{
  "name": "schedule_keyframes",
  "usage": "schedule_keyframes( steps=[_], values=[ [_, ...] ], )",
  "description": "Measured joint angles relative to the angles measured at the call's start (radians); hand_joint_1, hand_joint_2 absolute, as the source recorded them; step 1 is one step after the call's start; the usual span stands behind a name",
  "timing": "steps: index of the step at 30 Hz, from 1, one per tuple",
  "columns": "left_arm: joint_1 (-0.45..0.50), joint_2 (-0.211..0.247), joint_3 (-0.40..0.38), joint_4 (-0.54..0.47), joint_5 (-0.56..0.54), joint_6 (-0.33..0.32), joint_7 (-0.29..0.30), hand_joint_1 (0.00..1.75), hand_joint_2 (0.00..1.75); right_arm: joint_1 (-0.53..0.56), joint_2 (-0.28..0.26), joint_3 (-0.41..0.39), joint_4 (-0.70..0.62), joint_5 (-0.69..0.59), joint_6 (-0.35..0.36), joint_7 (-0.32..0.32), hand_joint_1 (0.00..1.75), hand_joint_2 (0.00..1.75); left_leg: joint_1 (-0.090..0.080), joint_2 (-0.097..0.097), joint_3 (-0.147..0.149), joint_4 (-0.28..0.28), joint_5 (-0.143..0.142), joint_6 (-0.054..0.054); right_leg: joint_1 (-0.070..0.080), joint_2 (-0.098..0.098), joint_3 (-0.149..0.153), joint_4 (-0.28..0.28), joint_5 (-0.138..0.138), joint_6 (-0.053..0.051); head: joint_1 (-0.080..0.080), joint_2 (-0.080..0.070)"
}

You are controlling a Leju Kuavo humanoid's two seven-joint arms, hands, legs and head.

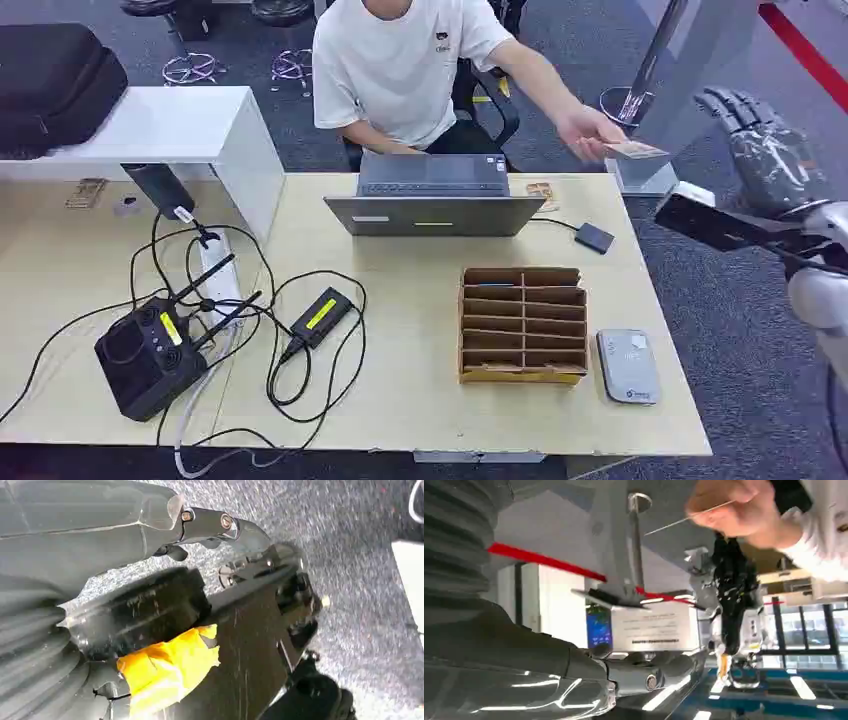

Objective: Pass the card to the sensor for recognition and then transmit it.

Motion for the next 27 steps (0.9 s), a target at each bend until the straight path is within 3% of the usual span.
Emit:
schedule_keyframes(
  steps=[4,8,9,10,11,18,19,20,27],
  values=[
    [-0.003,0.001,-0.009,0.000,0.011,-0.062,0.007,0.00,1.75,-0.029,0.123,0.072,0.092,0.054,-0.040,-0.006,0.00,1.75,0.000,0.000,-0.001,0.000,0.000,-0.001,0.000,0.000,-0.003,0.001,0.000,0.000,-0.001,0.000],
    [-0.001,0.001,-0.009,0.000,0.014,-0.075,-0.007,0.00,1.75,-0.047,0.203,0.111,0.158,0.080,-0.076,-0.008,0.00,1.75,0.000,-0.002,-0.003,0.000,0.002,-0.002,0.000,-0.002,-0.004,0.001,0.000,0.000,0.000,0.000],
    [-0.001,0.001,-0.009,0.001,0.016,-0.075,-0.010,0.00,0.00,-0.049,0.220,0.119,0.171,0.085,-0.080,-0.008,0.00,1.75,0.000,-0.002,-0.003,0.000,0.002,-0.002,0.000,-0.002,-0.004,0.001,0.000,0.000,-0.001,0.000],
    [-0.001,0.002,-0.009,0.001,0.017,-0.075,-0.010,0.00,0.00,-0.051,0.228,0.124,0.179,0.085,-0.081,-0.008,0.00,1.75,0.000,-0.003,-0.003,0.000,0.001,-0.002,-0.001,-0.002,-0.004,0.001,0.000,0.000,0.000,0.000],
    [-0.001,0.002,-0.009,0.001,0.017,-0.075,-0.010,0.00,1.75,-0.053,0.237,0.129,0.187,0.086,-0.081,-0.008,0.00,1.75,0.000,-0.003,-0.003,0.000,0.001,-0.002,-0.001,-0.002,-0.004,0.001,0.000,0.000,0.000,0.000],
    [-0.001,0.005,-0.010,0.001,0.014,-0.090,-0.009,0.00,1.75,-0.059,0.299,0.149,0.231,0.091,-0.096,-0.015,0.00,1.75,0.000,-0.003,-0.004,0.000,0.001,-0.002,-0.001,-0.002,-0.004,0.001,0.000,0.000,0.000,0.000],
    [-0.001,0.006,-0.010,0.001,0.014,-0.095,-0.009,0.00,1.75,-0.059,0.307,0.151,0.236,0.091,-0.099,-0.015,0.26,1.75,0.000,-0.003,-0.004,0.000,0.002,-0.002,-0.001,-0.003,-0.004,0.001,0.000,0.000,0.000,0.000],
    [-0.001,0.006,-0.010,0.001,0.015,-0.096,-0.009,0.00,1.75,-0.059,0.311,0.153,0.239,0.091,-0.101,-0.016,1.75,1.75,0.000,-0.004,-0.004,0.000,0.002,-0.002,-0.001,-0.004,-0.004,0.001,0.000,0.000,0.000,0.000],
    [-0.001,0.006,-0.010,0.001,0.018,-0.100,-0.009,0.00,1.75,-0.054,0.326,0.152,0.249,0.070,-0.138,-0.035,1.75,1.75,0.000,-0.004,-0.004,0.000,0.002,-0.002,-0.001,-0.003,-0.004,0.001,0.000,0.000,0.000,0.000]
  ],
)
